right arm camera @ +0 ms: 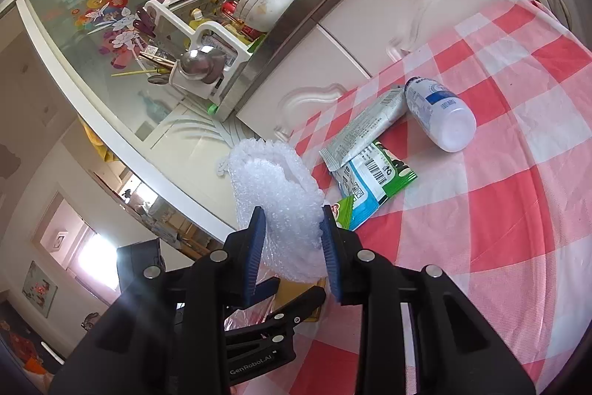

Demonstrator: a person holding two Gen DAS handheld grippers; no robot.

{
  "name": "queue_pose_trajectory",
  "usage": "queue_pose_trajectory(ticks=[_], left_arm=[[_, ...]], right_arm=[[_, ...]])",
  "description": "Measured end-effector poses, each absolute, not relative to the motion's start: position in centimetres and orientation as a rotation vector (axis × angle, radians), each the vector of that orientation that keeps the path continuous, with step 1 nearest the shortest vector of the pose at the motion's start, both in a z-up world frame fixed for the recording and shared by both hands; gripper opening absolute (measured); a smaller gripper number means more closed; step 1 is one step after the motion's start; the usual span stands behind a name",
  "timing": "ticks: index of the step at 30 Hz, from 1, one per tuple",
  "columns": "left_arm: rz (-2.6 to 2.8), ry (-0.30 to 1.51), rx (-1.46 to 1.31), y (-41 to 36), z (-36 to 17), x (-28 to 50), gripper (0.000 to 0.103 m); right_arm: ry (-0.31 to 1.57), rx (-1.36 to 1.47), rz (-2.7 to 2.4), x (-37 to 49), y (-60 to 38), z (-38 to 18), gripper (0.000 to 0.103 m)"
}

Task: Collect trash
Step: 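Grasp the yellow sponge pad with the left gripper while the right gripper holds the foam net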

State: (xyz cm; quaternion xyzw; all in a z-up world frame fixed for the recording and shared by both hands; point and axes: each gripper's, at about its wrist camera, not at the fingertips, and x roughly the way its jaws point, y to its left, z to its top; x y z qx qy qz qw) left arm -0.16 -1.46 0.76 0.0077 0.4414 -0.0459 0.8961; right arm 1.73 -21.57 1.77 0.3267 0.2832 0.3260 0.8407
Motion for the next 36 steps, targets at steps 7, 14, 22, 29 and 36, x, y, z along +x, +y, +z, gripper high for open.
queue_pose_trajectory(ticks=[7,14,22,29,36], left_arm=[[-0.1,0.905,0.006,-0.7,0.9,-0.3,0.058],[-0.116,0.9,-0.048,1.3,1.0,-0.5,0.058],[-0.118,0.872,-0.123,5.2,2.0,-1.3,0.058],[-0.102,0.858,-0.162,8.7,2.1,-2.2,0.058],[-0.077,0.846,-0.2,12.3,1.7,-3.2,0.058]], right_arm=[[0.607,0.674,0.687,1.7,-21.3,1.8,0.032],[0.607,0.675,0.68,1.8,-21.3,1.7,0.032],[0.622,0.627,0.676,1.8,-20.4,1.8,0.032],[0.639,0.556,0.654,1.6,-19.2,2.0,0.032],[0.658,0.561,0.665,1.3,-18.3,2.0,0.032]])
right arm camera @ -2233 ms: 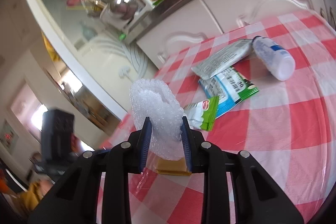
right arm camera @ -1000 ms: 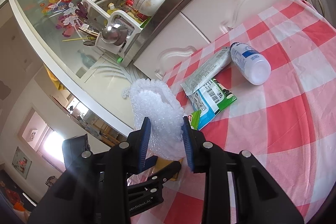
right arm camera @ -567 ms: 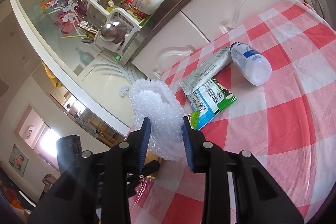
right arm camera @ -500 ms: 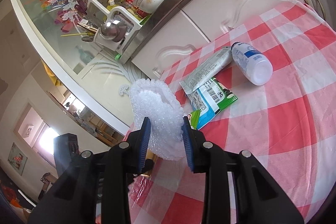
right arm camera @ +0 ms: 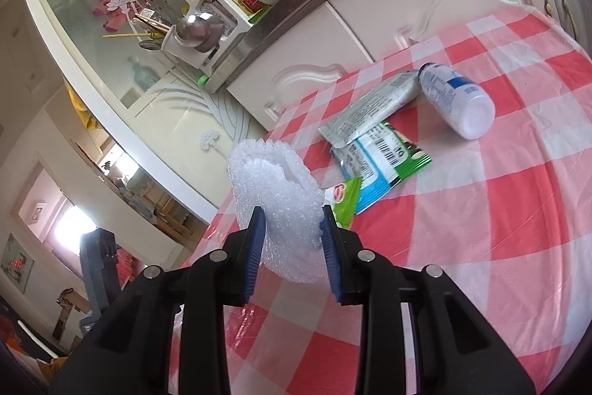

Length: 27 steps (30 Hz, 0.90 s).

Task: Collect trash
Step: 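Grasp the yellow sponge pad with the left gripper while the right gripper holds the foam net, then carry the yellow pad and foam net over the orange bucket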

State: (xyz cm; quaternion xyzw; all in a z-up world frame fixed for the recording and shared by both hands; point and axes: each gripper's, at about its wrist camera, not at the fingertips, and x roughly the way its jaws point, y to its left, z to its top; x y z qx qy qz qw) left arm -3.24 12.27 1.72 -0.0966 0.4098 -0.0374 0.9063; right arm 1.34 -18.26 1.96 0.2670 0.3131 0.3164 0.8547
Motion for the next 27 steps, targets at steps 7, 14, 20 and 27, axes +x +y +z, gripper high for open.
queue_pose_trajectory(ticks=[7,14,20,27], left_arm=[[-0.041,0.824,-0.249,16.4,1.7,-4.3,0.058],[0.016,0.807,-0.297,20.9,1.7,-5.7,0.058],[0.081,0.79,-0.327,25.1,1.5,-7.4,0.059],[0.176,0.785,-0.364,30.4,1.0,-9.7,0.059]], right_arm=[[0.655,0.514,0.714,0.0,-15.0,3.3,0.032],[0.703,0.453,0.786,-0.8,-10.2,3.5,0.033],[0.744,0.436,0.828,-1.5,-6.7,3.5,0.033],[0.797,0.36,0.897,-2.4,-1.1,4.0,0.033]])
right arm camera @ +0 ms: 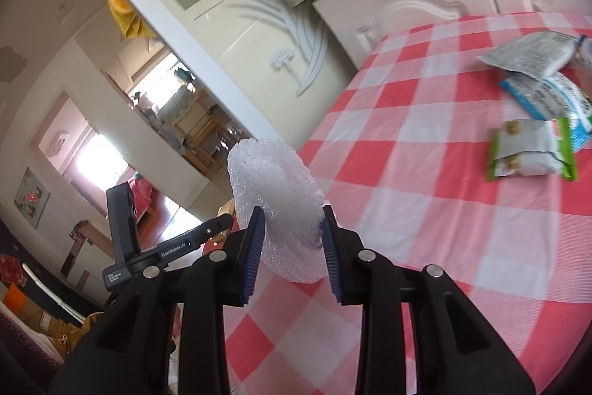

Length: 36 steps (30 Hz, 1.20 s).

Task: Collect trash
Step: 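Carry the yellow pad and foam net over the orange bucket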

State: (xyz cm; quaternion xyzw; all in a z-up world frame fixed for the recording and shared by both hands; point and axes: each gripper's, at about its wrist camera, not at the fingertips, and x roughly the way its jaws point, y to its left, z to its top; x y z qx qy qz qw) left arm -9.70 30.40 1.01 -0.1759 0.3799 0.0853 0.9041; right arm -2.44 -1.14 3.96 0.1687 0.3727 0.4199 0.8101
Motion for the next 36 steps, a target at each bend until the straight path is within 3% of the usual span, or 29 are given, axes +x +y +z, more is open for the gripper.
queue_pose_trajectory(ticks=[13,27,36], left_arm=[[0.333,0.787,-0.471,38.4,-2.0,-12.4,0.059],[0.342,0.796,-0.528,40.6,-3.7,-13.3,0.059],[0.329,0.829,-0.507,40.1,-5.0,-13.3,0.059]], right_arm=[[0.88,0.187,1.048,-3.0,10.8,4.9,0.033],[0.943,0.001,1.065,-2.6,19.9,3.5,0.035],[0.945,-0.07,1.047,-3.0,22.2,2.4,0.047]])
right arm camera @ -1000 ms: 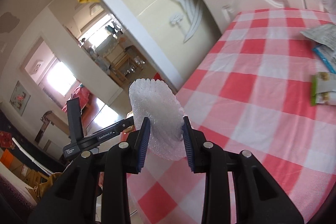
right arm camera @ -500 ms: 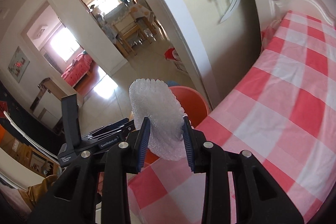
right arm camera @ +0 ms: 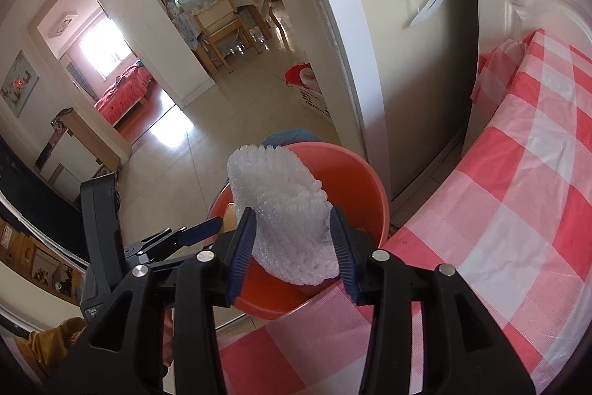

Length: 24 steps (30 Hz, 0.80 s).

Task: Collect trash
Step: 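Carry the yellow pad and foam net over the orange bucket, then open both grippers to drop the yellow pad and foam net into the bucket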

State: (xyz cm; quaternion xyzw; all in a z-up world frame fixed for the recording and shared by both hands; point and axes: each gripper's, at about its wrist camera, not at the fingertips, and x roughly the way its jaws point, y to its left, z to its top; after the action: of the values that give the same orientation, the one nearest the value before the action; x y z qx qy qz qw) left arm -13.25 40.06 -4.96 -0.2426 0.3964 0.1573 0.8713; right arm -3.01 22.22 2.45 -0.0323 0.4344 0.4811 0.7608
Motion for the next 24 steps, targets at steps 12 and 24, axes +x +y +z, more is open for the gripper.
queue_pose_trajectory(ticks=[12,24], left_arm=[[0.329,0.857,-0.492,40.2,-5.4,-13.3,0.085],[0.356,0.844,-0.571,41.5,-4.9,-14.4,0.09]], right_arm=[[0.883,-0.052,0.986,-3.0,20.6,2.9,0.08],[0.809,0.036,0.891,-3.5,14.8,3.9,0.089]])
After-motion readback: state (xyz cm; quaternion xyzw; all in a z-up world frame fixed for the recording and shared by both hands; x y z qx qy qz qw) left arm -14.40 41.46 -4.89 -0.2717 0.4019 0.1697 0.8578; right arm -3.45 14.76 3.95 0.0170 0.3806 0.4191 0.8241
